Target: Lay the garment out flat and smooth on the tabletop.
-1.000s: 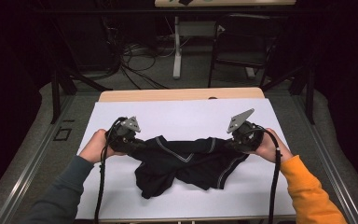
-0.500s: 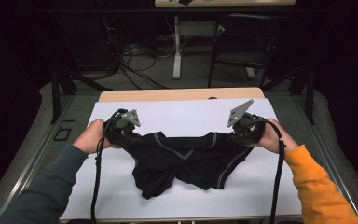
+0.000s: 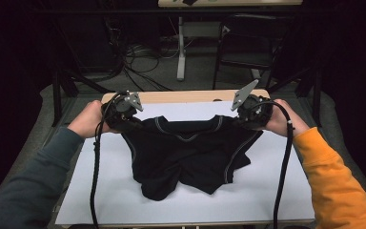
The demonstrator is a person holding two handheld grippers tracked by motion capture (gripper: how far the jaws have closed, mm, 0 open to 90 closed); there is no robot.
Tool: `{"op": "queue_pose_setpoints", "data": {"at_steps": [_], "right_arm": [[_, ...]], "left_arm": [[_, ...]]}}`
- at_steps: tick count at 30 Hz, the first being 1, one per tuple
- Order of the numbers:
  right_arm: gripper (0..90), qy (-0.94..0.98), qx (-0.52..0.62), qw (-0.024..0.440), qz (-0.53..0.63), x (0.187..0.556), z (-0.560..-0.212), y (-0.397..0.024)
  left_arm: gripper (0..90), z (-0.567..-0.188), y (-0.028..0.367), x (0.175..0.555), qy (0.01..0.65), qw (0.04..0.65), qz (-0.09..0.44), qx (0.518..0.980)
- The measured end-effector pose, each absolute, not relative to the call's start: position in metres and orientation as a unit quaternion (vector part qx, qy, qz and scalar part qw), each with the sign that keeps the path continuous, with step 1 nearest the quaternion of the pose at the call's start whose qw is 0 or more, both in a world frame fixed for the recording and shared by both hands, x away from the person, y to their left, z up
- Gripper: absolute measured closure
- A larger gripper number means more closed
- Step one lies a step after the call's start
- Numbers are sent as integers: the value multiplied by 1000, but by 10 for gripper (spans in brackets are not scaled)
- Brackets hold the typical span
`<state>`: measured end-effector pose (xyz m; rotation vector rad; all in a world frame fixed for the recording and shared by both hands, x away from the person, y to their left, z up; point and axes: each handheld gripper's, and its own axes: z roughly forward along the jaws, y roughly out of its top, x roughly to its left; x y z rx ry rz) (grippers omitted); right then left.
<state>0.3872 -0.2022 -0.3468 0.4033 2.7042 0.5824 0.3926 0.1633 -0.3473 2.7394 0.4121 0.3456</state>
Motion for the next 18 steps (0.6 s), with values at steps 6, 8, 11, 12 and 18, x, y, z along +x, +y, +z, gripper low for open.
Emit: {"op": "queue_pose_setpoints", "data": {"at_steps": [6, 8, 11, 12, 18], "right_arm": [[853, 964, 119, 145, 188, 380, -365, -198], [852, 967, 113, 139, 183, 377, -369, -198], [852, 970, 105, 130, 179, 374, -372, -197], [852, 970, 99, 129, 179, 374, -373, -197], [851, 973, 89, 122, 174, 366, -379, -197]], "left_arm": [[805, -365, 163, 384, 131, 161, 84, 975], [805, -368, 162, 381, 127, 158, 75, 976], [805, -372, 159, 378, 117, 149, 68, 980], [805, -374, 158, 376, 117, 145, 66, 980], [804, -383, 154, 366, 110, 137, 62, 983]]}}
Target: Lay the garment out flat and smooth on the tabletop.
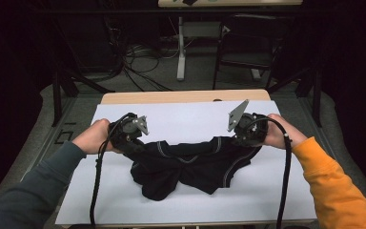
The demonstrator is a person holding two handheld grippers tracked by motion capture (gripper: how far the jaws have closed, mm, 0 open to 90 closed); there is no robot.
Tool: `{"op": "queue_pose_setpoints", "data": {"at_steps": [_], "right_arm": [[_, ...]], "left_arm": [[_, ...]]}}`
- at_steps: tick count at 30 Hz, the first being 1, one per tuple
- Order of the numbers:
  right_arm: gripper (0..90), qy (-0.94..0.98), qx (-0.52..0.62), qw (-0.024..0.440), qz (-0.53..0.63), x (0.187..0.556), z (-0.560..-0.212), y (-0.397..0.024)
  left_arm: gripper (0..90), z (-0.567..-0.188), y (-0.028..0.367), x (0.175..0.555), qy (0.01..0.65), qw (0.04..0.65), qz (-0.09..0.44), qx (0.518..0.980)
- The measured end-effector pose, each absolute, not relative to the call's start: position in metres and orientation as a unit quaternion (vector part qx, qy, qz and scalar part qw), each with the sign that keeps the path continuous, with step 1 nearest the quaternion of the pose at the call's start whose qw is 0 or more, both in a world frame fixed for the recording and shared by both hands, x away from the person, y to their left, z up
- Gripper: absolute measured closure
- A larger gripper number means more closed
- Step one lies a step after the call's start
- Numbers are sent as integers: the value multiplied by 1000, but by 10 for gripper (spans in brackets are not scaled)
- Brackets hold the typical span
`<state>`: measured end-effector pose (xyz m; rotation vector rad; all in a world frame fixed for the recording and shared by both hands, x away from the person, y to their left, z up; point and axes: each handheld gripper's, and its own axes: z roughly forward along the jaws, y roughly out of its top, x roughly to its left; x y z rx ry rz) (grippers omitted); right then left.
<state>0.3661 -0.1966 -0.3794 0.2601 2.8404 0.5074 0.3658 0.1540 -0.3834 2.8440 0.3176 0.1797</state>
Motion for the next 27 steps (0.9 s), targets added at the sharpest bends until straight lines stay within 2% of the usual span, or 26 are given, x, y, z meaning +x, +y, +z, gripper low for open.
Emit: {"op": "queue_pose_setpoints", "data": {"at_steps": [12, 14, 15, 18, 19, 20, 21, 22, 23, 25, 27], "right_arm": [[850, 978, 71, 108, 163, 346, -395, -200], [852, 976, 73, 122, 162, 351, -396, -200], [853, 973, 78, 148, 158, 357, -394, -199], [847, 930, 141, 301, 157, 396, -370, -192], [820, 905, 159, 360, 161, 415, -358, -187], [554, 865, 210, 445, 104, 458, -344, -173], [554, 865, 210, 445, 104, 458, -344, -173], [498, 854, 231, 458, 87, 477, -342, -167], [458, 857, 251, 439, 95, 488, -342, -163], [392, 862, 277, 409, 112, 493, -353, -156], [381, 880, 269, 370, 127, 480, -373, -151]], "left_arm": [[805, -411, 153, 346, 118, 132, 56, 983], [810, -410, 152, 353, 143, 131, 96, 976], [811, -406, 152, 362, 153, 126, 130, 972], [808, -379, 146, 410, 210, 119, 271, 932], [784, -368, 142, 431, 234, 109, 321, 911], [555, -360, 139, 451, 267, 106, 348, 892], [555, -354, 137, 468, 308, 116, 352, 876], [439, -352, 136, 479, 330, 124, 355, 866], [361, -355, 134, 485, 336, 123, 352, 865], [269, -369, 134, 483, 340, 130, 332, 870], [233, -392, 138, 471, 331, 129, 303, 884]]}}
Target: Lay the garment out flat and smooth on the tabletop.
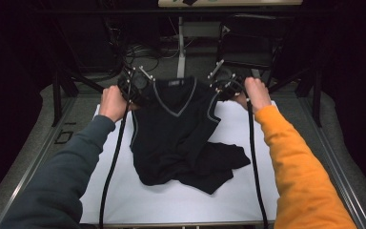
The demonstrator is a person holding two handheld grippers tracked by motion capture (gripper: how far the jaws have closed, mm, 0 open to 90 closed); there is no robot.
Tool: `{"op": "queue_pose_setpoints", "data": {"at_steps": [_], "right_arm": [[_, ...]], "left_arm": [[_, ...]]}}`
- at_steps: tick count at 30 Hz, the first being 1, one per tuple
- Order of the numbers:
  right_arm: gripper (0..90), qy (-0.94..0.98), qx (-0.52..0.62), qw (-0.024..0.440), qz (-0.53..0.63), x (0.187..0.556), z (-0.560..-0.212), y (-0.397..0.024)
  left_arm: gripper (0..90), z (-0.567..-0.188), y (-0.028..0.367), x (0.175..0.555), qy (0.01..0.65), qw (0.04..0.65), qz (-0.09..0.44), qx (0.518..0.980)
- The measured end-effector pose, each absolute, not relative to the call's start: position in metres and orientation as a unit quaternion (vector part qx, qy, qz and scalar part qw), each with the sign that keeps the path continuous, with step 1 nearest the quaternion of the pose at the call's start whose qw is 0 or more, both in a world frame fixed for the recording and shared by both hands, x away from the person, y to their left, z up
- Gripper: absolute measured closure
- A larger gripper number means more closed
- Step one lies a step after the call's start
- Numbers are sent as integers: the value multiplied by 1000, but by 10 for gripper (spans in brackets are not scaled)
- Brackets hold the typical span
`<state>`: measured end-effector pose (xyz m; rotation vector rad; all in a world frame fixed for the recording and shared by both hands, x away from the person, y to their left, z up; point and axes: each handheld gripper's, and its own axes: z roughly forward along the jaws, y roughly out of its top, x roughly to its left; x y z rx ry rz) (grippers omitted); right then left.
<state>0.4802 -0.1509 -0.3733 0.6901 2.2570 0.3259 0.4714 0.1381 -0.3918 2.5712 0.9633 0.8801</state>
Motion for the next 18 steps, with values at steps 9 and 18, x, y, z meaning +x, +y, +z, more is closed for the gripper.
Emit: {"op": "queue_pose_setpoints", "data": {"at_steps": [9, 18], "right_arm": [[364, 918, 264, 209, 207, 408, -452, -170], [316, 915, 283, 153, 245, 367, -503, -175]], "left_arm": [[176, -461, 156, 400, 315, 166, 200, 913], [75, -502, 150, 345, 277, 179, 122, 936]]}}
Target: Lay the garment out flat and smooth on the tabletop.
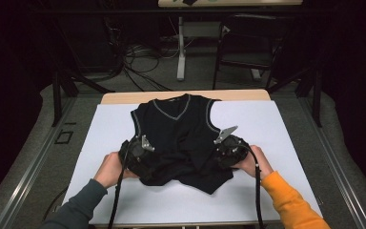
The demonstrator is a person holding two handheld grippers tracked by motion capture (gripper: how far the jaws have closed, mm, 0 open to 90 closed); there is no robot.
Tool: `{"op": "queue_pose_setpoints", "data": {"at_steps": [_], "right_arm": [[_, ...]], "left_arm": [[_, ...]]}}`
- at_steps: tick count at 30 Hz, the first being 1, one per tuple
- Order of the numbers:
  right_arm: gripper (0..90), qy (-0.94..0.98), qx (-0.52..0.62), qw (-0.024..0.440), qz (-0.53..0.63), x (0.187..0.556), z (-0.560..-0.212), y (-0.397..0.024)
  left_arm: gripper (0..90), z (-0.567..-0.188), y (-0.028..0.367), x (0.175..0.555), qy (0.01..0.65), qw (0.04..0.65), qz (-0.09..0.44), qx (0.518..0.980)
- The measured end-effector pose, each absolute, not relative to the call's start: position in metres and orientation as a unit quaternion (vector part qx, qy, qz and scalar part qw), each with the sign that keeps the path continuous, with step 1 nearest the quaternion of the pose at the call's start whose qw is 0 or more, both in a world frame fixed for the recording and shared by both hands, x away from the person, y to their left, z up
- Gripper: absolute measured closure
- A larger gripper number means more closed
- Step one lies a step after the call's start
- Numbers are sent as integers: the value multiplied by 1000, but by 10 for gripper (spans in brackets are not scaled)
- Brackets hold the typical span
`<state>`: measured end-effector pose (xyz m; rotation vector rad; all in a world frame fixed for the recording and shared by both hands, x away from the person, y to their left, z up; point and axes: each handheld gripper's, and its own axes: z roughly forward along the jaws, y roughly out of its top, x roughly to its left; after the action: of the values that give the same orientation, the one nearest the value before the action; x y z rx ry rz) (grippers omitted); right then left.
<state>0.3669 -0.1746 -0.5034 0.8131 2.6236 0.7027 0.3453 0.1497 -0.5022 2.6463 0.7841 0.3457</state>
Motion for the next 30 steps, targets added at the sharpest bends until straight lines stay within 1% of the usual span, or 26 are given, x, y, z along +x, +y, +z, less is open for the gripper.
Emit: {"op": "queue_pose_setpoints", "data": {"at_steps": [2, 3, 4, 5, 6, 7, 8, 9, 10, 11, 12, 14, 15, 17, 19, 24, 26, 27, 29, 30], "right_arm": [[278, 914, 280, 125, 265, 360, -510, -172], [264, 914, 279, 112, 273, 357, -514, -170], [263, 916, 275, 105, 272, 354, -517, -167], [287, 918, 272, 108, 267, 352, -522, -163], [343, 923, 265, 115, 253, 350, -526, -158], [425, 928, 257, 132, 234, 349, -531, -153], [522, 929, 253, 138, 231, 349, -533, -151], [609, 927, 254, 131, 241, 349, -533, -150], [687, 925, 256, 133, 248, 349, -532, -151], [739, 922, 259, 137, 252, 349, -530, -152], [770, 919, 266, 130, 260, 351, -528, -154], [805, 912, 278, 124, 274, 354, -525, -160], [813, 910, 282, 118, 279, 355, -523, -162], [815, 904, 293, 125, 286, 359, -518, -167], [818, 894, 308, 118, 304, 363, -512, -173], [824, 865, 357, 142, 324, 377, -500, -191], [824, 863, 369, 158, 308, 384, -504, -195], [822, 861, 377, 169, 296, 387, -509, -195], [815, 862, 386, 170, 281, 394, -522, -197], [807, 863, 389, 169, 275, 396, -528, -198]], "left_arm": [[91, -508, 148, 340, 273, 186, 113, 937], [140, -511, 148, 339, 275, 192, 110, 936], [223, -514, 147, 339, 277, 197, 109, 934], [276, -518, 146, 339, 278, 199, 110, 933], [340, -522, 145, 340, 280, 200, 111, 932], [436, -526, 144, 340, 281, 203, 114, 931], [514, -532, 143, 340, 280, 209, 115, 930], [641, -537, 143, 339, 275, 213, 111, 931], [717, -537, 142, 339, 264, 218, 109, 933], [776, -536, 142, 338, 256, 209, 123, 936], [834, -536, 142, 339, 257, 205, 131, 935], [855, -537, 146, 342, 264, 217, 120, 932], [859, -537, 148, 344, 267, 216, 123, 931], [861, -534, 153, 349, 276, 221, 133, 926], [862, -531, 159, 355, 290, 231, 139, 918], [863, -527, 171, 376, 321, 240, 167, 901], [862, -531, 173, 388, 332, 235, 179, 896], [859, -534, 173, 394, 340, 237, 175, 893], [846, -538, 173, 401, 349, 240, 161, 892], [812, -538, 172, 402, 351, 238, 153, 893]]}}
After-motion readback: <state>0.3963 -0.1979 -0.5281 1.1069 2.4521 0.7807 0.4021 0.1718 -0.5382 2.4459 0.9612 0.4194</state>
